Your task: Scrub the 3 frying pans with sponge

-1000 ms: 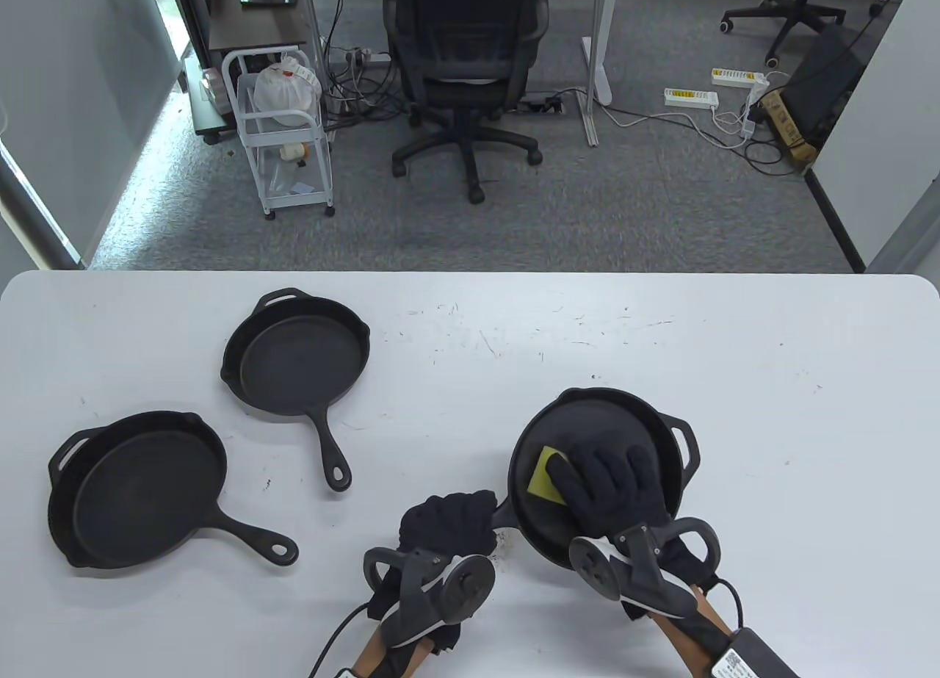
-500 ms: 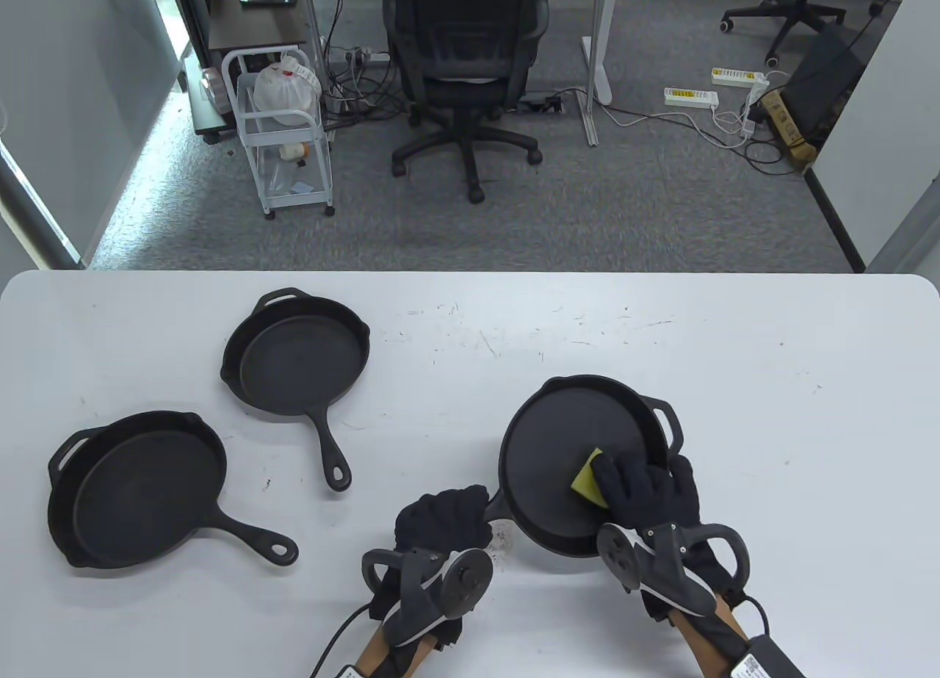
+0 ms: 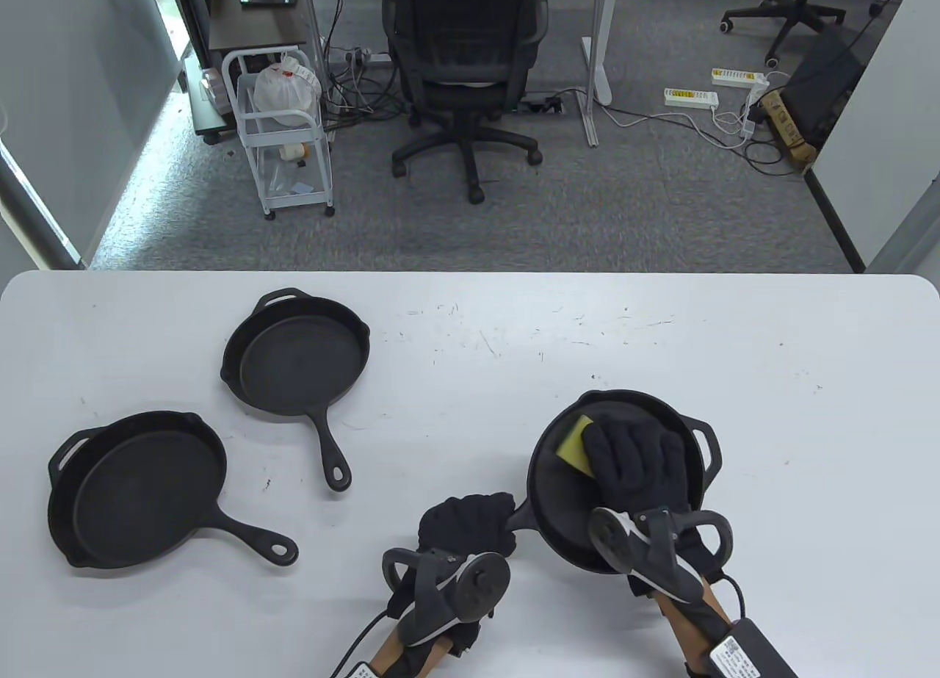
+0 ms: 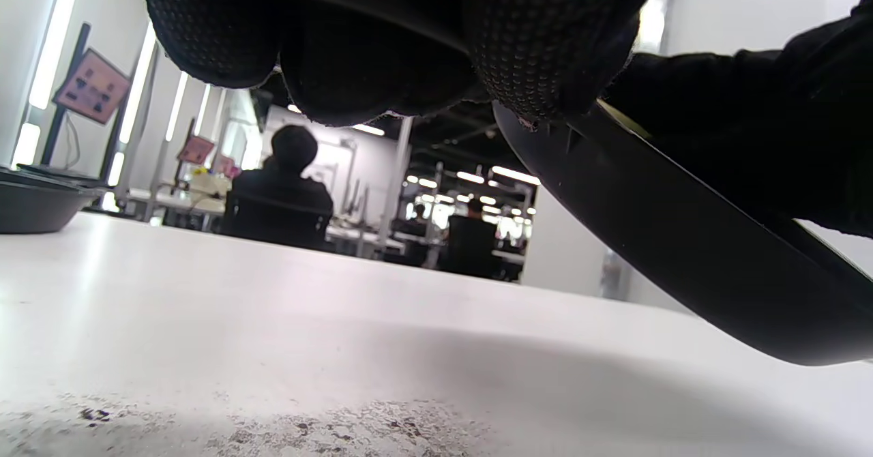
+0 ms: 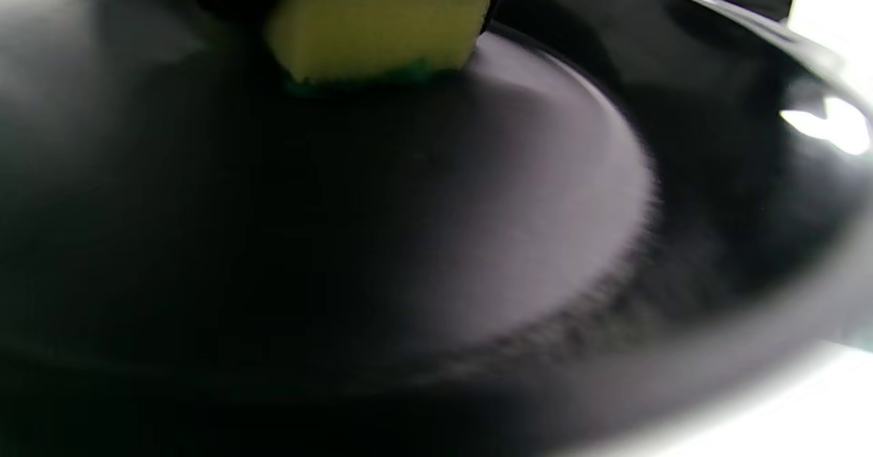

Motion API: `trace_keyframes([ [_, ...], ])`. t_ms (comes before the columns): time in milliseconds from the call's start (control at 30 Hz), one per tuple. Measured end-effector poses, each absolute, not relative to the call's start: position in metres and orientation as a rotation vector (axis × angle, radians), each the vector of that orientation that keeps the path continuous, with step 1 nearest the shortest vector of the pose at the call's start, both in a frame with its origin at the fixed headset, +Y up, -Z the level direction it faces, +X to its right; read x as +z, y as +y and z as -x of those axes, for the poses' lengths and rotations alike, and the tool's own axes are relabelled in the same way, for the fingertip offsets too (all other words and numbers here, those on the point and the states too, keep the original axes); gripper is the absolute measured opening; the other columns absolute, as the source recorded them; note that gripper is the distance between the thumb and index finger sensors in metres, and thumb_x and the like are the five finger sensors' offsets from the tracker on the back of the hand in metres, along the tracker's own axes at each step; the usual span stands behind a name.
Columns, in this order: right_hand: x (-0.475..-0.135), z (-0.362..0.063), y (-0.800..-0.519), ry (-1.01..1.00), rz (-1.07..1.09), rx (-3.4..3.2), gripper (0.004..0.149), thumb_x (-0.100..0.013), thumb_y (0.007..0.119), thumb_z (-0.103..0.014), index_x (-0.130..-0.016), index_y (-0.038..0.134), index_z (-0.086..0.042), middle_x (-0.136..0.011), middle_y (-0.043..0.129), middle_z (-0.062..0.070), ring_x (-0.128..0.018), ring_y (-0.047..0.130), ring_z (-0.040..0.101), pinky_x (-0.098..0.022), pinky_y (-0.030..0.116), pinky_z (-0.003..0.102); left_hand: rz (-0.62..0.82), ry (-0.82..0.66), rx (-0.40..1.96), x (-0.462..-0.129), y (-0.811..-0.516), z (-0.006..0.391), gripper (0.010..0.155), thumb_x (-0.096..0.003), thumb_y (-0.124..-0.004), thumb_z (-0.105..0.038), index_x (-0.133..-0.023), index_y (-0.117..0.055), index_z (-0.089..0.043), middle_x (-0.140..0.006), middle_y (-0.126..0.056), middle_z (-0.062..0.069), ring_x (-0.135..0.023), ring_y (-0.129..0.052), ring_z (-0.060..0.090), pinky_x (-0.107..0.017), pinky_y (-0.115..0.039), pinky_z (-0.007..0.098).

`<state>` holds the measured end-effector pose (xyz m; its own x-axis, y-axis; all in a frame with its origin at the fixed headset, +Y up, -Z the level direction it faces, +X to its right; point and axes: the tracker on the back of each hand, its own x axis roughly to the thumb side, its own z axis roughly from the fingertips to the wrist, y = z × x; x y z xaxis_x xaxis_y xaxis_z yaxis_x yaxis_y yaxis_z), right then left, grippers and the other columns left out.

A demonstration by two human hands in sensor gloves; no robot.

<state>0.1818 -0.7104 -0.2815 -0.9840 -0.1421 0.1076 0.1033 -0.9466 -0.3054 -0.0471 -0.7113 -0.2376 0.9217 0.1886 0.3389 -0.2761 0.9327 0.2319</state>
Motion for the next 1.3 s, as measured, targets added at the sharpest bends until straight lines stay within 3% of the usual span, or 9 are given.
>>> trace_keyframes([
  [133,-0.282,-0.198,-0.718,0.377,0.139,-2.908,0.075,-0.042,0.08,-0.045,-0.105,0.041,-0.033,-0.113,0.06,0.003,-0.096,0.08,0.027,-0.076,0.045,0.061,-0.299,-0.265,0.215,-0.243,-0.709,0.056,0.061,-0.0387,-0.089,-0.035,-0.097,-0.081,-0.019,-0.085,-0.094,0.009,-0.067,-0.098,0.026,-0.063,-0.081,0.058],
  [300,-0.275,-0.183,-0.721,0.223,0.284,-2.948,0.075,-0.042,0.082,-0.046,-0.105,0.043,-0.033,-0.112,0.061,0.003,-0.092,0.08,0.028,-0.076,0.046,0.061,-0.314,-0.206,0.236,-0.246,-0.71,0.069,0.061,-0.0394,-0.089,-0.035,-0.097,-0.08,-0.018,-0.086,-0.093,0.009,-0.067,-0.097,0.027,-0.063,-0.08,0.059],
  [400,-0.26,-0.154,-0.724,0.255,0.486,-2.853,0.076,-0.041,0.083,-0.047,-0.105,0.044,-0.035,-0.112,0.061,0.002,-0.092,0.08,0.027,-0.076,0.047,0.06,-0.319,-0.207,0.232,-0.243,-0.71,0.069,0.061,-0.0395,-0.088,-0.035,-0.097,-0.08,-0.018,-0.086,-0.093,0.009,-0.067,-0.097,0.026,-0.063,-0.08,0.059],
  [500,-0.251,-0.135,-0.722,0.373,0.554,-2.804,0.076,-0.041,0.081,-0.048,-0.105,0.042,-0.035,-0.113,0.059,0.001,-0.097,0.076,0.027,-0.076,0.046,0.06,-0.284,-0.237,0.256,-0.241,-0.709,0.064,0.061,-0.0388,-0.089,-0.035,-0.097,-0.08,-0.018,-0.085,-0.094,0.009,-0.066,-0.098,0.026,-0.063,-0.081,0.059],
  [667,-0.262,-0.146,-0.713,0.477,0.331,-2.855,0.077,-0.042,0.074,-0.051,-0.106,0.035,-0.033,-0.115,0.052,0.002,-0.104,0.068,0.03,-0.077,0.043,0.06,-0.233,-0.29,0.26,-0.235,-0.707,0.055,0.062,-0.0376,-0.09,-0.034,-0.096,-0.08,-0.018,-0.084,-0.094,0.008,-0.066,-0.098,0.026,-0.063,-0.08,0.059],
  [833,-0.277,-0.175,-0.711,0.459,0.092,-2.929,0.076,-0.043,0.079,-0.044,-0.106,0.038,-0.031,-0.113,0.06,0.005,-0.097,0.079,0.031,-0.075,0.048,0.061,-0.241,-0.296,0.215,-0.234,-0.707,0.054,0.061,-0.0372,-0.091,-0.034,-0.096,-0.081,-0.019,-0.084,-0.095,0.008,-0.066,-0.099,0.026,-0.063,-0.081,0.059],
  [933,-0.279,-0.186,-0.715,0.356,0.091,-2.934,0.076,-0.042,0.082,-0.044,-0.106,0.042,-0.032,-0.111,0.064,0.004,-0.093,0.081,0.03,-0.075,0.048,0.061,-0.264,-0.246,0.212,-0.236,-0.705,0.06,0.061,-0.0377,-0.09,-0.034,-0.096,-0.081,-0.018,-0.084,-0.094,0.009,-0.066,-0.098,0.026,-0.063,-0.08,0.06],
  [1133,-0.267,-0.168,-0.725,0.236,0.326,-2.859,0.076,-0.041,0.084,-0.046,-0.105,0.045,-0.035,-0.11,0.066,0.002,-0.091,0.08,0.028,-0.076,0.046,0.061,-0.299,-0.16,0.201,-0.24,-0.7,0.075,0.062,-0.0384,-0.089,-0.034,-0.097,-0.079,-0.018,-0.085,-0.093,0.008,-0.066,-0.098,0.026,-0.063,-0.08,0.06],
  [1300,-0.253,-0.131,-0.73,0.356,0.528,-2.756,0.078,-0.041,0.079,-0.05,-0.105,0.038,-0.035,-0.114,0.057,0.001,-0.098,0.074,0.026,-0.077,0.046,0.059,-0.22,-0.196,0.247,-0.24,-0.703,0.072,0.062,-0.0383,-0.089,-0.034,-0.097,-0.079,-0.018,-0.084,-0.094,0.008,-0.066,-0.098,0.026,-0.063,-0.08,0.06],
])
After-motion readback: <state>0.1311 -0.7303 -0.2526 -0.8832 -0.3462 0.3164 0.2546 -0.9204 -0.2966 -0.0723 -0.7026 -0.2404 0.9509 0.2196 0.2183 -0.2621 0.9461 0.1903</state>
